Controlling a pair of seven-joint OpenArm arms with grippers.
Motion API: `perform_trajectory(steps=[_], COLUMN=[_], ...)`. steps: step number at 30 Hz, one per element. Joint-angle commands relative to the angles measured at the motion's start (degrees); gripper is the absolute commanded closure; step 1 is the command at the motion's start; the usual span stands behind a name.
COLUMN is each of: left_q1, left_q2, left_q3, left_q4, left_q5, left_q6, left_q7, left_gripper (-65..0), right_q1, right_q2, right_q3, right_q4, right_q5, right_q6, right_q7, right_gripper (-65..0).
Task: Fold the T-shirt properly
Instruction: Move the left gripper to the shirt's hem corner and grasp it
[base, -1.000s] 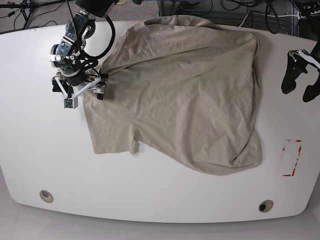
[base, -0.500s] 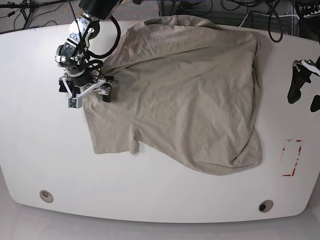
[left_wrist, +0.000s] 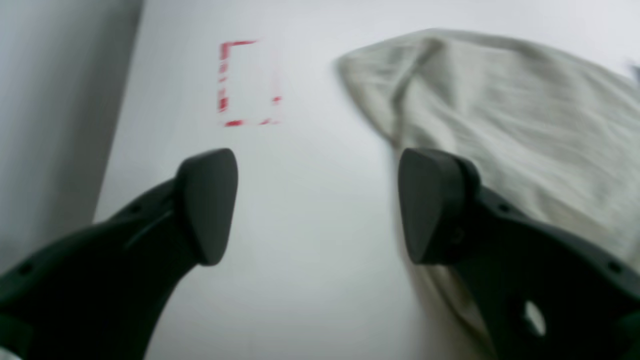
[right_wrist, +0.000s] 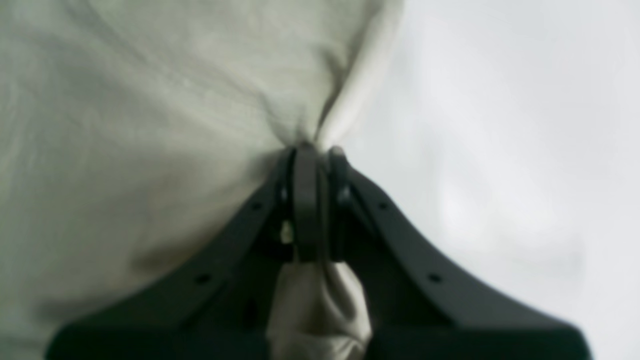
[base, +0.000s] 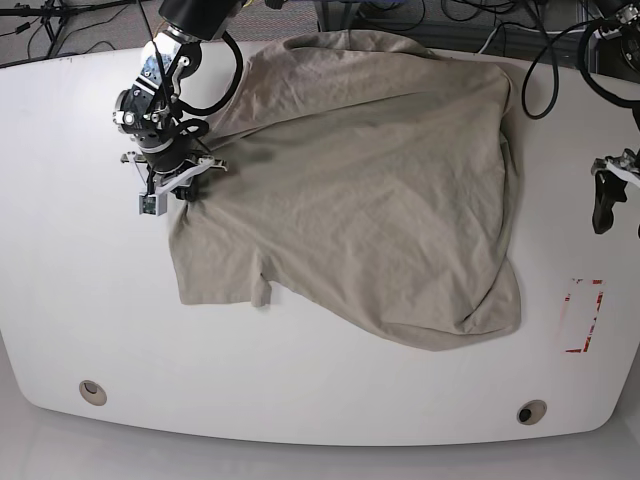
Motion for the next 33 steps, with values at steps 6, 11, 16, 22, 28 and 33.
perform_trajectory(steps=[6,11,16,22,28,33], left_q1=[-10.27,-16.51,-24.77,-32.07,-36.38,-39.19], left_q2=[2.07,2.34,2.78,4.80,6.91,7.70], left_q3=[4.24,8.20,11.62,12.85,16.20,18.04], left_q4=[-7.47,-15.74,-28.04,-39.21,-48.53,-55.21], left_q5=[8.29,13.47,17.60,21.12,25.87,26.57], left_q6=[0.02,0.28,0.28,0.28,0.19,0.10], left_q7=[-0.84,-1.19,-1.28,-2.95,-10.60,-14.73], left_gripper=[-46.7,-46.7,-46.7,-46.7,-46.7,-46.7], right_q1=[0.21,-0.05,-0.14,-0.05,0.03,-0.05], right_q2=[-0.01,-0.01,-0.01,-0.01,-0.01,-0.01], right_q3=[-0.13,-2.24,-4.00,-4.09,-4.09,-4.09], right_q4=[0.53,0.62,0.71,0.79,0.79,0.79], right_q5=[-0.13,-0.13,-0.21,-0.21,-0.21,-0.21], right_q6=[0.04,0.04,0.04,0.04,0.04,0.04], right_q7=[-1.37,-1.28,-1.28,-1.28,-1.28,-1.19], right_gripper=[0.0,0.0,0.0,0.0,0.0,0.0])
